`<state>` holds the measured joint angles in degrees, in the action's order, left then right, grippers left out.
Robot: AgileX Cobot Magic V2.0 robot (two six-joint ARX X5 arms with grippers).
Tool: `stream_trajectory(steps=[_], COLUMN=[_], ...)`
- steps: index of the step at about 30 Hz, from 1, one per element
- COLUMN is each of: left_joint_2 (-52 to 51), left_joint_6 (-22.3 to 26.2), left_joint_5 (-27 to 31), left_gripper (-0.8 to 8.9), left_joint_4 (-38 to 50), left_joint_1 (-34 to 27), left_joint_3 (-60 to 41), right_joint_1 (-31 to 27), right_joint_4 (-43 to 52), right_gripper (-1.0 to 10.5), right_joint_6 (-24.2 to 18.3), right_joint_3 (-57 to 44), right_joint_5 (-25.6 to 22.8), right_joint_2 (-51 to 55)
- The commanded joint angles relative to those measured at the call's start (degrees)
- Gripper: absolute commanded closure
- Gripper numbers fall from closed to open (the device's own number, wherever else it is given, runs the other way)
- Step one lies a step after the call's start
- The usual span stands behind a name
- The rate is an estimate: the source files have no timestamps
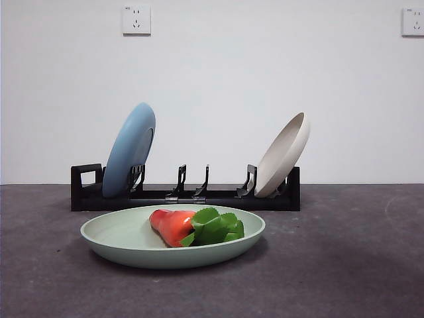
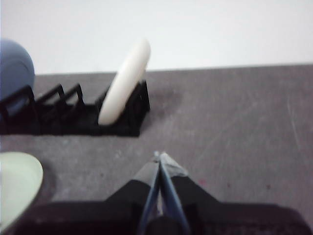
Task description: Take the green plate from the plate rack,put the plate on the table,take the carrot from the table,put the carrot in the plate
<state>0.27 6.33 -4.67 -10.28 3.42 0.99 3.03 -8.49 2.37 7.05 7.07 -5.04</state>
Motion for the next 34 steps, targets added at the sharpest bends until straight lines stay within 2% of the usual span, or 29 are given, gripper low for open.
stream_trajectory(steps=[1,4,6,34], left_joint_2=[-0.17,-0.17,-0.17,-0.17], left_joint_6=[-0.55,-0.55,-0.55,-0.55], left_joint_5=[0.04,0.07,0.04,0.07], left_gripper=[8.17,8.17,8.17,8.17], left_joint_4=[0.17,0.17,0.17,0.22], left_joint_1=[-0.15,-0.15,-0.15,-0.15], left_joint_3=[-0.81,-0.81,-0.81,-0.79], right_joint_1=[-0.02,0.04,0.04,0.02], right_joint_4=[0.57,-0.68,-1.7,-1.4], right_gripper=[9.4,9.4,9.4,9.4], right_joint_6=[2.43,5.18,5.29,5.51], right_joint_3=[-3.89,-6.78,-6.75,-6.75], right_joint_5=[-0.17,-0.15,-1.27,-1.31], right_joint_2=[3.02,4.96,4.98,4.33])
